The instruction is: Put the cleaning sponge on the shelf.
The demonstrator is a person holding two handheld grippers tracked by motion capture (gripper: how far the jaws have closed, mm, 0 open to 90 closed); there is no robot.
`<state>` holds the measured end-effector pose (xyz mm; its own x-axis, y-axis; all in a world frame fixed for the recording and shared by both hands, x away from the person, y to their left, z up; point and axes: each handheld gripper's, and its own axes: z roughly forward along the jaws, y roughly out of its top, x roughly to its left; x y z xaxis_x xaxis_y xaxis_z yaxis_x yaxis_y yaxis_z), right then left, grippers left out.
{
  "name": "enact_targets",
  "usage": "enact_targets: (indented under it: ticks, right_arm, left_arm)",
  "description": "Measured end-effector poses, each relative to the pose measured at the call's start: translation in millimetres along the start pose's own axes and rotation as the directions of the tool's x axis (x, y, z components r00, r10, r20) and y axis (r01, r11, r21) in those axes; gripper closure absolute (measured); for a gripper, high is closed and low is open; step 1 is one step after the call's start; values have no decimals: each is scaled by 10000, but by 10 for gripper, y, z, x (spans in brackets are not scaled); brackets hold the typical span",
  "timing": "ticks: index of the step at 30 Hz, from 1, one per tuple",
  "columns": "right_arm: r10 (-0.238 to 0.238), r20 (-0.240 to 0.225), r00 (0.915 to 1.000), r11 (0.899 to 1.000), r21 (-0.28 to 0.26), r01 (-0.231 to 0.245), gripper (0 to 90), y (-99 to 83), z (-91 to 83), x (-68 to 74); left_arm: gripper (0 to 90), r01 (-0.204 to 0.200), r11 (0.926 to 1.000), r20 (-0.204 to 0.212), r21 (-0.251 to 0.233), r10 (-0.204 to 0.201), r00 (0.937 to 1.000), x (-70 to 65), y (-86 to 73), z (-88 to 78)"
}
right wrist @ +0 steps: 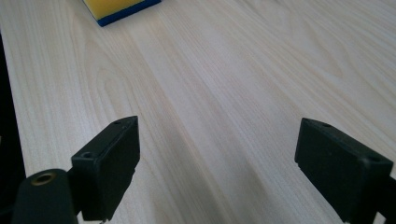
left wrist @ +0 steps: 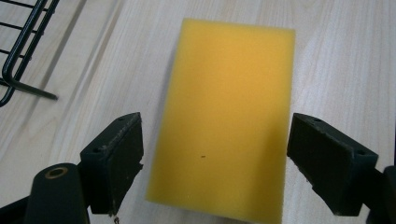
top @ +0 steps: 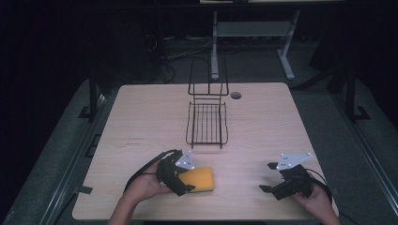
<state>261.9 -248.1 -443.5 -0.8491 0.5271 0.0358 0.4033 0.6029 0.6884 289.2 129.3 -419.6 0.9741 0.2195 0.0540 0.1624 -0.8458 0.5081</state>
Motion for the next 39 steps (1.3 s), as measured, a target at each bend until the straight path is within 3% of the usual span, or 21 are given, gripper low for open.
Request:
enact_targets:
  ticks: [15,28,32,39]
  right_arm:
    - [-28,-44,10000,10000,-3,28,137,6,4,6]
    - [-72,-61,10000,10000,-2,72,137,14,6,9]
    - [-85,-74,9999,10000,10,85,136,19,13,11]
    - [-48,-73,10000,10000,-21,48,136,21,10,15]
  left_arm:
    - [179,-288,9988,187,393,281,9994,-12,76,114]
    - [169,-157,9979,323,621,137,9994,8,88,230]
    - [170,-334,9955,333,892,305,9990,-7,97,281]
    - [170,-272,9955,377,911,239,9990,-4,105,333]
